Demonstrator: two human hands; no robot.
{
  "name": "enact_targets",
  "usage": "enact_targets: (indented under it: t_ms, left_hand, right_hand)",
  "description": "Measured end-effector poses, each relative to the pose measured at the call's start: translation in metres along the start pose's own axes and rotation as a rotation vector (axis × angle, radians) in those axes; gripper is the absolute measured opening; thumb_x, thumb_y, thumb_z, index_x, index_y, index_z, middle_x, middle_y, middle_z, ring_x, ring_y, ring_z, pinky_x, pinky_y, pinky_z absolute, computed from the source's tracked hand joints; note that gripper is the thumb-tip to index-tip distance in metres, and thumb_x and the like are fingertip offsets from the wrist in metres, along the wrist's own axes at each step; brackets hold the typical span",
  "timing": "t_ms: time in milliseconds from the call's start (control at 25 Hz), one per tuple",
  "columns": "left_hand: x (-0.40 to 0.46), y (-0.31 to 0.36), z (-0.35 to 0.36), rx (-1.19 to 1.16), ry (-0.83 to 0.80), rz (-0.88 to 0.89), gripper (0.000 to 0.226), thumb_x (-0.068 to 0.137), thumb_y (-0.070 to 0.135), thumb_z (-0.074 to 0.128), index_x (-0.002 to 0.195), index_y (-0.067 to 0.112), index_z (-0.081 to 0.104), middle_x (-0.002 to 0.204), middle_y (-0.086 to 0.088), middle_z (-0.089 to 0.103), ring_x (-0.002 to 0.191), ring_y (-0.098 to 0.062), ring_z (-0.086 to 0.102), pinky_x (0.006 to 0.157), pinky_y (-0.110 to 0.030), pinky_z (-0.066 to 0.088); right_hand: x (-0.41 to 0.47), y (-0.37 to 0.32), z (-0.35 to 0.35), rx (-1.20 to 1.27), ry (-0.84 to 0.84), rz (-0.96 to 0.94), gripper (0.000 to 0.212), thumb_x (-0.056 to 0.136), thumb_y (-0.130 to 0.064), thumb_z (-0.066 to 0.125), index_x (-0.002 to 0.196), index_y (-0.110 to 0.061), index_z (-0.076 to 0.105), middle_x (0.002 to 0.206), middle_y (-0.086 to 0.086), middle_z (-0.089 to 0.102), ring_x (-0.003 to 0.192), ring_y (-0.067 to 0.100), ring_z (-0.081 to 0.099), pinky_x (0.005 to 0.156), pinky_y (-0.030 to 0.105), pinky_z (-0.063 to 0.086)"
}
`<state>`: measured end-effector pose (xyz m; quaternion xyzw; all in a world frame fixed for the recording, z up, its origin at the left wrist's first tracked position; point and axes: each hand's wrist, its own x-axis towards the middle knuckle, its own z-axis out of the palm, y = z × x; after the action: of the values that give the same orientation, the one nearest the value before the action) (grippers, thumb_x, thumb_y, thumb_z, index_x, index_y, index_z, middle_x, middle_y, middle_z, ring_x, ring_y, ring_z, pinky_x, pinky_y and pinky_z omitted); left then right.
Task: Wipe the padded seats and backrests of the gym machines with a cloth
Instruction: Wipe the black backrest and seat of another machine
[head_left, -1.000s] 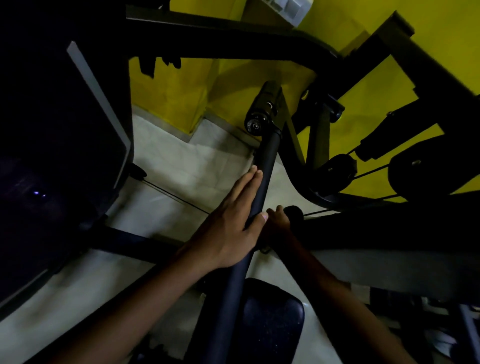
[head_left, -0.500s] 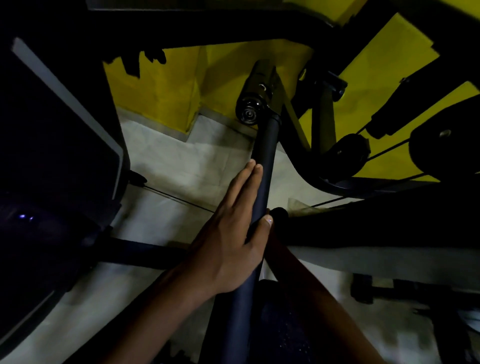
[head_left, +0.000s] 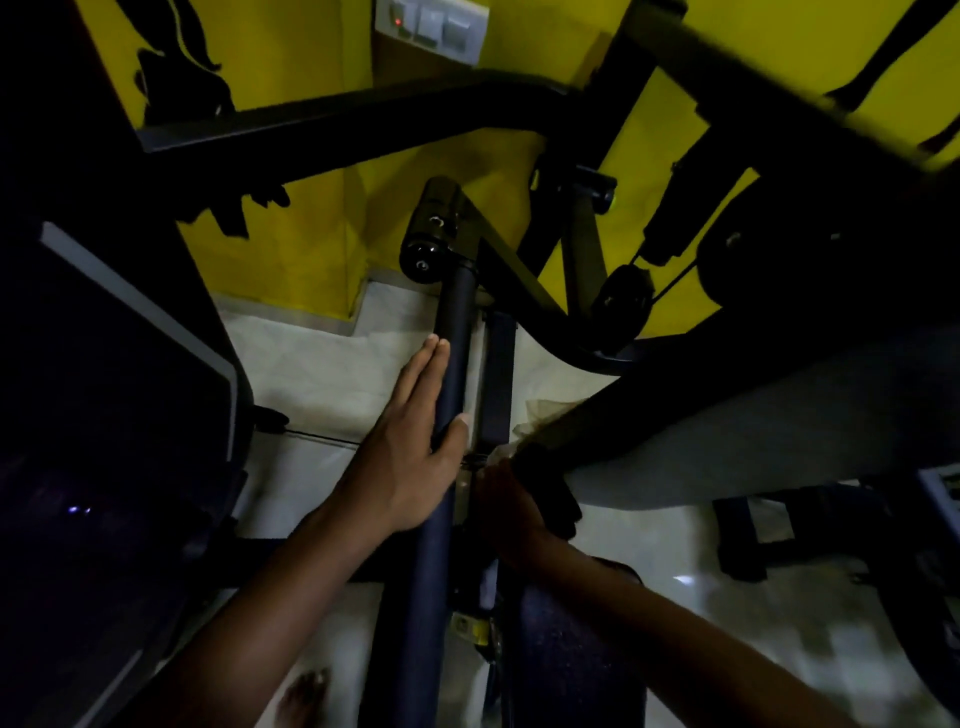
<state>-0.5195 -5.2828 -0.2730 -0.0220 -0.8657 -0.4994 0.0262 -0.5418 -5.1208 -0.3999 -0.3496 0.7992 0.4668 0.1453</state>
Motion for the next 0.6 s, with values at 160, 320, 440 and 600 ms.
enact_targets:
  t_ms: [160,320,440,600]
  left_hand:
    - [-0.002,0.016,-0.009,0.205,-0.01,0.022,0.065,0.099,0.024,0.044,0.152,0.016,0.008,0.16,0.006,0.0,0.143,-0.002,0.004,0.105,-0.003,0.003]
    - [-0.015,0.047,-0.005,0.423,-0.05,0.173,0.06,0.097,0.018,0.047,0.149,0.006,0.02,0.159,-0.005,0.012,0.147,-0.016,0.011,0.118,-0.025,0.014]
    - [-0.03,0.076,0.013,0.322,-0.114,0.184,0.059,0.097,0.022,0.049,0.149,0.008,0.024,0.157,-0.005,0.019,0.146,-0.014,0.012,0.11,-0.014,0.007]
    - [-0.048,0.099,0.048,0.26,-0.187,0.111,0.054,0.097,0.025,0.049,0.145,0.009,0.029,0.151,-0.006,0.03,0.139,-0.018,0.027,0.107,-0.022,0.025]
  right_hand:
    - [-0.045,0.018,-0.01,0.346,0.044,0.037,0.041,0.084,-0.021,0.035,0.09,-0.013,0.075,0.096,0.011,0.069,0.093,0.031,0.065,0.084,0.043,0.052]
    - [-0.082,0.026,0.016,0.66,0.18,0.121,0.028,0.065,-0.039,0.057,0.081,-0.026,0.075,0.08,-0.003,0.071,0.069,0.018,0.068,0.059,0.032,0.056]
    - [-0.109,0.04,0.029,0.739,0.242,0.215,0.048,0.067,-0.05,0.073,0.108,-0.026,0.07,0.098,0.004,0.07,0.084,0.024,0.067,0.068,0.037,0.054]
    - [-0.134,0.046,0.051,0.898,0.163,0.345,0.049,0.092,-0.047,0.044,0.136,-0.025,0.042,0.125,0.008,0.052,0.109,0.032,0.052,0.084,0.037,0.041]
